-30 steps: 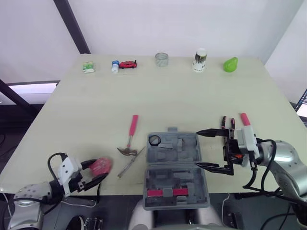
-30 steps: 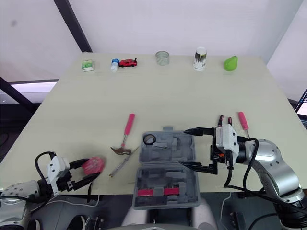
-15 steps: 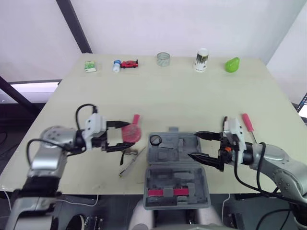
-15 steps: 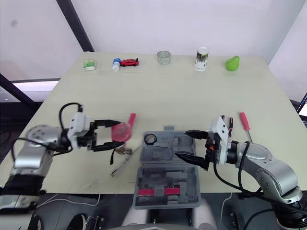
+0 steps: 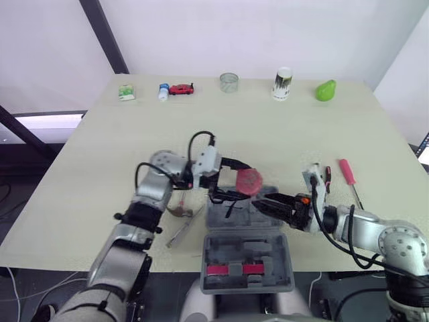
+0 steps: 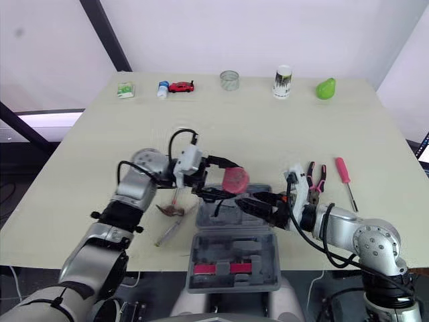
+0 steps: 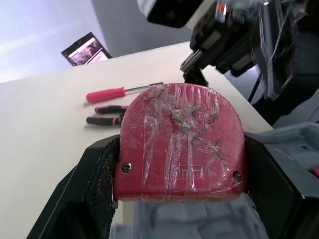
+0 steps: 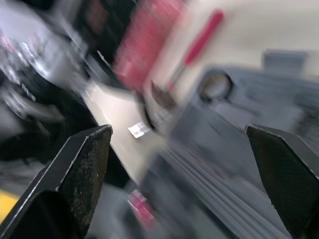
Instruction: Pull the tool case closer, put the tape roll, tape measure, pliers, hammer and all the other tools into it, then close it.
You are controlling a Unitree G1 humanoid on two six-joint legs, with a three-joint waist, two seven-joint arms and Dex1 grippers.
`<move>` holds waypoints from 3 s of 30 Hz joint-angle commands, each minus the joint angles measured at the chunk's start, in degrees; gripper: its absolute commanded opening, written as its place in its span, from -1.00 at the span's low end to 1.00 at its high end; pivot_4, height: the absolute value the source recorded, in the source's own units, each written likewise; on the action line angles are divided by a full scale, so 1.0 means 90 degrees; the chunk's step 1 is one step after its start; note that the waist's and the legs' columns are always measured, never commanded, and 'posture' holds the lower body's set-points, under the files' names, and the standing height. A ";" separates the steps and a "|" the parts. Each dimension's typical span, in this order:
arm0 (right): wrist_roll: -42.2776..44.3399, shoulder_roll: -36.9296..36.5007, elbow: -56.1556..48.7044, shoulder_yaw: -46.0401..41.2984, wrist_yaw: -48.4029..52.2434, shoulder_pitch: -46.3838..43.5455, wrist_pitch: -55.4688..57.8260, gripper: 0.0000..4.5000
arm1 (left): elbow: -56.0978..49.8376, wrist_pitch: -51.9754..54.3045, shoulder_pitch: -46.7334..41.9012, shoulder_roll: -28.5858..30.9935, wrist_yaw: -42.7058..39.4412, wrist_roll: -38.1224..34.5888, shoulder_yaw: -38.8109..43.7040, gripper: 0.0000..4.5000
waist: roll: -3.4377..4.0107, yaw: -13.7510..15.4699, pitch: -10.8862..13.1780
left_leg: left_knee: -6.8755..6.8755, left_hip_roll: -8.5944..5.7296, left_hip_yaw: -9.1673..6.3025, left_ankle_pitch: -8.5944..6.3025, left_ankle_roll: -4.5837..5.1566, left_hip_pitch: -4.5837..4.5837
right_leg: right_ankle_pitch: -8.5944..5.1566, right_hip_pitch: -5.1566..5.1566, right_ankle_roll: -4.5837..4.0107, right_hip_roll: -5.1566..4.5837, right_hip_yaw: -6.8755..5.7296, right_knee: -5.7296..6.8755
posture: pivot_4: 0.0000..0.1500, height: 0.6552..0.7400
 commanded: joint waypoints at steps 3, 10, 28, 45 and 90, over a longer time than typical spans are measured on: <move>0.2316 -0.0105 0.0068 0.0143 -0.2120 -0.0087 -0.0835 1.00 | 0.0721 -0.0721 -0.0463 -0.0398 -0.0241 0.0216 -0.0133 0.37 | 0.0000 -0.0034 0.0000 | 0.0001 0.0000 -0.0003 0.0000 0.0000 -0.0003 | 0.0000 0.0000 0.0000 0.0000 -0.0001 -0.0002 | 1.00 1.00; 0.3254 -0.0459 -0.0063 0.0436 -0.3248 0.0011 -0.1583 0.07 | 0.1277 -0.1110 -0.0673 -0.0681 -0.0265 0.0360 -0.0132 0.37 | 0.0000 -0.0095 0.0000 | 0.0001 -0.0001 -0.0015 0.0000 0.0001 -0.0010 | 0.0000 -0.0001 0.0001 0.0000 -0.0007 -0.0004 | 1.00 1.00; 0.3387 -0.1979 -0.0051 0.0073 -0.2269 0.1369 -0.1428 -0.80 | -0.0441 0.0450 0.0169 0.0092 -0.0685 -0.0787 0.0123 1.00 | 0.0001 -0.0088 0.0000 | 0.0006 0.0000 -0.0065 0.0000 0.0001 -0.0030 | 0.0000 -0.0003 0.0001 0.0000 -0.0019 -0.0012 | 1.00 1.00; 0.1474 -0.2513 0.1883 -0.0082 -0.0183 0.2124 -0.0546 -0.80 | -0.3993 0.2227 0.2152 0.2359 -0.0505 -0.1965 0.0685 1.00 | 0.0005 -0.0077 0.0003 | 0.0006 0.0000 -0.0068 0.0000 0.0001 -0.0017 | -0.0002 0.0004 0.0001 0.0004 -0.0012 -0.0007 | 1.00 1.00; -0.6818 -0.2815 0.1829 0.0558 0.5683 0.2651 -0.6912 0.96 | -0.5097 0.3279 0.2653 0.3000 -0.0129 -0.2583 0.1503 1.00 | 0.0020 0.0051 0.0011 | 0.0005 -0.0001 -0.0024 0.0000 0.0000 0.0000 | -0.0004 0.0004 0.0002 0.0016 0.0009 -0.0007 | 1.00 1.00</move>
